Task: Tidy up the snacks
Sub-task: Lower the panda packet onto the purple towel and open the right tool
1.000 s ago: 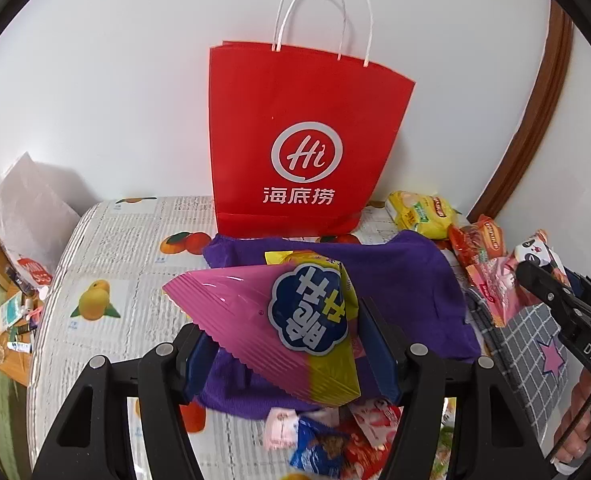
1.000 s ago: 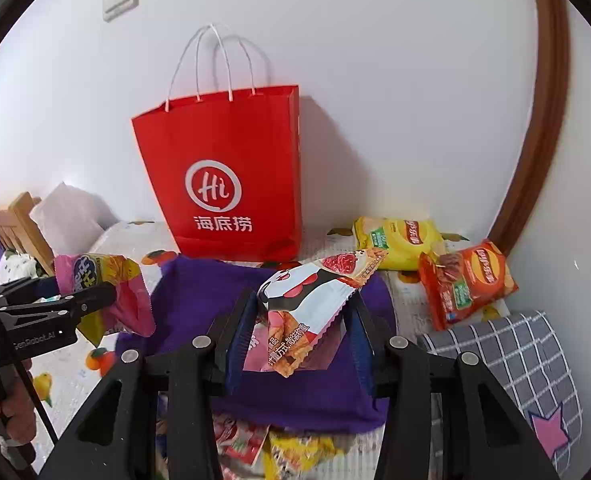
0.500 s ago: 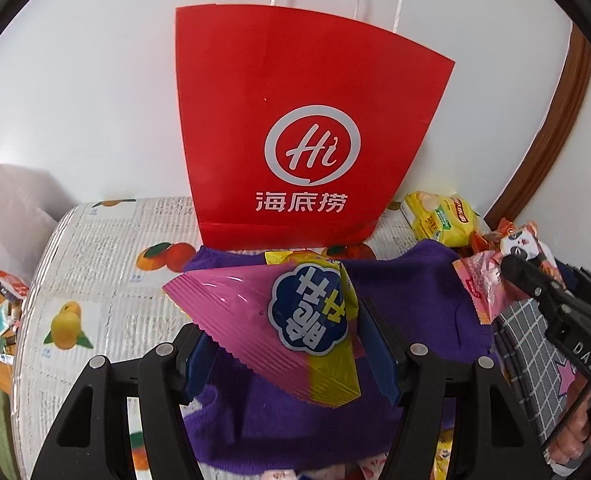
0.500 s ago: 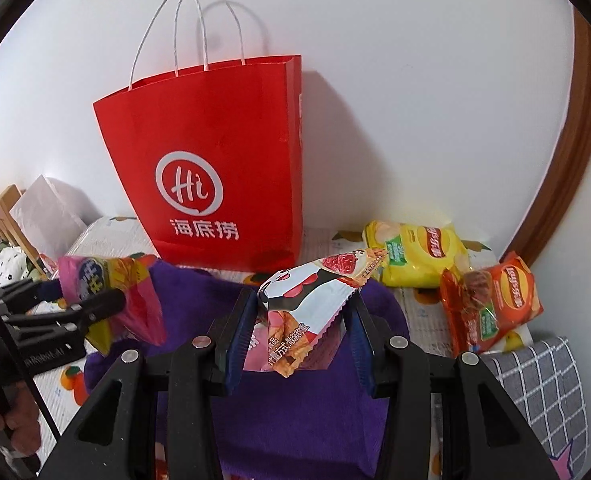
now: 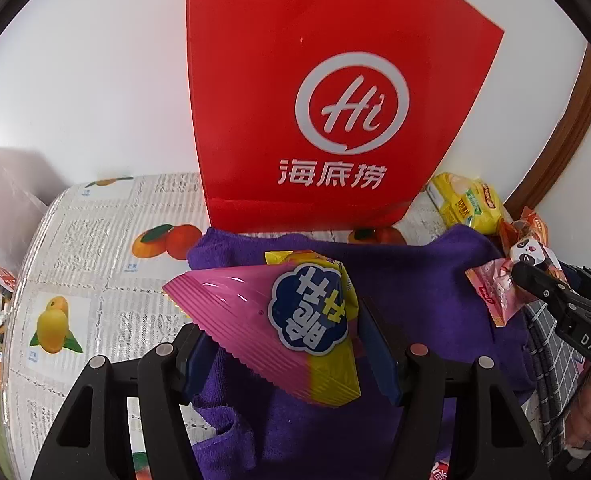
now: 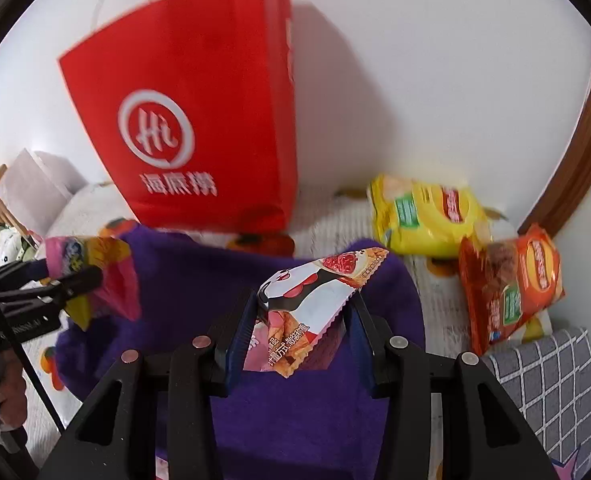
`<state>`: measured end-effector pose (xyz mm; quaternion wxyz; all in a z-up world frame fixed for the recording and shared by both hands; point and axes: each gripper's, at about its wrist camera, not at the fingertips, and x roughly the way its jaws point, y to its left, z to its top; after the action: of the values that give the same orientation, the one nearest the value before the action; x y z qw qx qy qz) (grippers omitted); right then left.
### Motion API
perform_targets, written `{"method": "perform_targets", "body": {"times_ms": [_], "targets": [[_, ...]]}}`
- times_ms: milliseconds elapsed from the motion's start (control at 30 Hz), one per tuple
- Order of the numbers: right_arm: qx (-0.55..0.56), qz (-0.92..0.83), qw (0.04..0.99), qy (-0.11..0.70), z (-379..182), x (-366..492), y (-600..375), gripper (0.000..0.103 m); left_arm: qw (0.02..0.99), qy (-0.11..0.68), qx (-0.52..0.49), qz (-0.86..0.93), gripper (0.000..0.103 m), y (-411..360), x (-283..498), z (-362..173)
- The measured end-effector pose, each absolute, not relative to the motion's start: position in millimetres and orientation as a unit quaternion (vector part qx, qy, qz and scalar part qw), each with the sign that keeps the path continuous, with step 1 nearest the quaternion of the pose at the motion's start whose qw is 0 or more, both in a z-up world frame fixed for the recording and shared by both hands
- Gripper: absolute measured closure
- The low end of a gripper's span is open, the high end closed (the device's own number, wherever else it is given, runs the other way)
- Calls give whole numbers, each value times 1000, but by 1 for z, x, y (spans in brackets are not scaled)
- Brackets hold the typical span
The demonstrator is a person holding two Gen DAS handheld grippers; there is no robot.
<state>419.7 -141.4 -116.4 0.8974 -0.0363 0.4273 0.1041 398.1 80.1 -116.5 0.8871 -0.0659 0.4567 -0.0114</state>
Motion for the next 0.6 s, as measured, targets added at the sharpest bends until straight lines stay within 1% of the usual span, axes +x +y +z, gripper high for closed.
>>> {"method": "perform_targets", "body": {"times_ms": [133, 267, 400, 600], "targets": [[-24, 101, 882, 459, -133, 430, -148, 58, 882, 465, -68, -13, 39, 80, 403, -125], [-19, 108, 876, 470, -143, 434, -147, 58, 878, 472, -71, -23, 39, 75, 406, -133], [-12, 124, 874, 470, -148, 434, -139, 58, 876, 476, -73, -33, 39, 71, 408, -139], [-30, 133, 882, 452, -157, 435, -124, 58, 875, 475, -85, -42, 39, 71, 410, -145]]}}
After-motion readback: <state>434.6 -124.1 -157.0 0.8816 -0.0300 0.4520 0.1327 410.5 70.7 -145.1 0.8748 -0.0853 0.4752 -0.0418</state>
